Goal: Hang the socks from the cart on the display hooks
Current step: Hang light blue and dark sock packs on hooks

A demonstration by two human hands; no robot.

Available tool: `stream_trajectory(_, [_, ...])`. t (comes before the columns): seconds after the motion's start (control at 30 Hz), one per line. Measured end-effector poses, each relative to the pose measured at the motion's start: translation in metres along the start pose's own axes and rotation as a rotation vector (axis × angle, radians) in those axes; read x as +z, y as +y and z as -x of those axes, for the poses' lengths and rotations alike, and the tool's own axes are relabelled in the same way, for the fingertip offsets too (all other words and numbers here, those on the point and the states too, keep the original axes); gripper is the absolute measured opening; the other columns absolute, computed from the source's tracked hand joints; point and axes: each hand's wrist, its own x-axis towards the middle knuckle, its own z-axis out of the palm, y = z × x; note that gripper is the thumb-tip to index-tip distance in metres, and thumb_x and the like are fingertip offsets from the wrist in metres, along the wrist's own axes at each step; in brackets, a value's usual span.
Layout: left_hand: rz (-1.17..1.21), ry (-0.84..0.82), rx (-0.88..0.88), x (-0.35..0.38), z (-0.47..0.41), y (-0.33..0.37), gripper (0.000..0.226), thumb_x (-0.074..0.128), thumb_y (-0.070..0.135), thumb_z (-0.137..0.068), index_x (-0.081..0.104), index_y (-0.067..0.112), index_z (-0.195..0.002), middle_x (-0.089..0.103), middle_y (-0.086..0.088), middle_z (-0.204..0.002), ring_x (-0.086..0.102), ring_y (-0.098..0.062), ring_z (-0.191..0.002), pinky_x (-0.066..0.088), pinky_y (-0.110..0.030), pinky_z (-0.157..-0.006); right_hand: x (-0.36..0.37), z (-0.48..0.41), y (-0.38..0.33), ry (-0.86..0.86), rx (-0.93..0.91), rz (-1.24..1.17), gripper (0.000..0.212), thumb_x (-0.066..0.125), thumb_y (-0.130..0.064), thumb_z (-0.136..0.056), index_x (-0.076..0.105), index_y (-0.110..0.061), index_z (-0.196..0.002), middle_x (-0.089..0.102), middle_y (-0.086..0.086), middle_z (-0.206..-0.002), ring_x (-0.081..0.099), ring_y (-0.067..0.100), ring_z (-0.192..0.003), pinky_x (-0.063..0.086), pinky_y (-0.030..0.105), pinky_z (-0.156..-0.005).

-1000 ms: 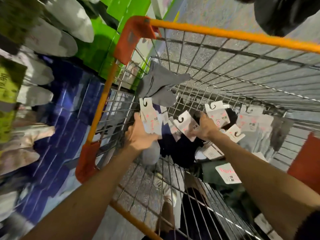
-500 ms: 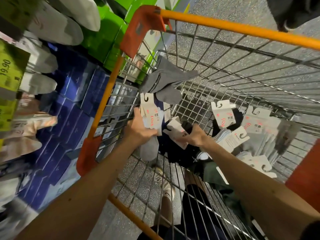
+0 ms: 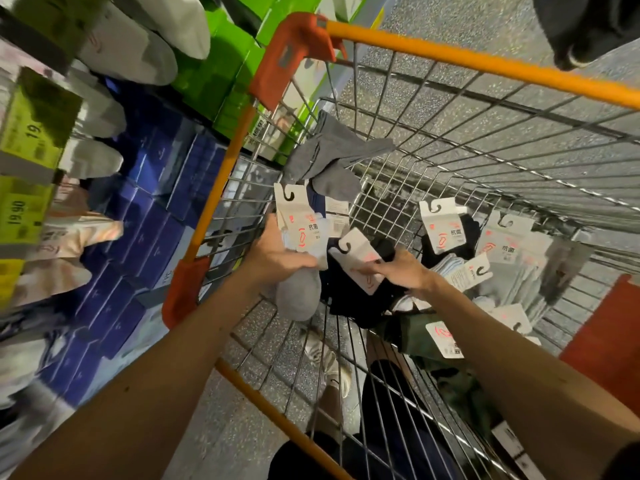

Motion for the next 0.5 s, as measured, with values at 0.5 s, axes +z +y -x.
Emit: stream_trajectory(0.5, [0.461,-0.151,0.162,-0.018,0.147,0.029,0.073,0.091,0.021,-0.057,0.059,0.023,-0.123,0.074,0.008,-0.112,0.066,-0.012,-0.111,0.043,-0.037,-0.105,-0.017,0.185,-0.028,0.168,-0.14,-0.171,0.043,0.083,-0.037,-0.074,0.075,-0.01,-0.106,0.07,0.016,-0.121,0.069,0.024,-0.108,0.054,0.03,-0.088])
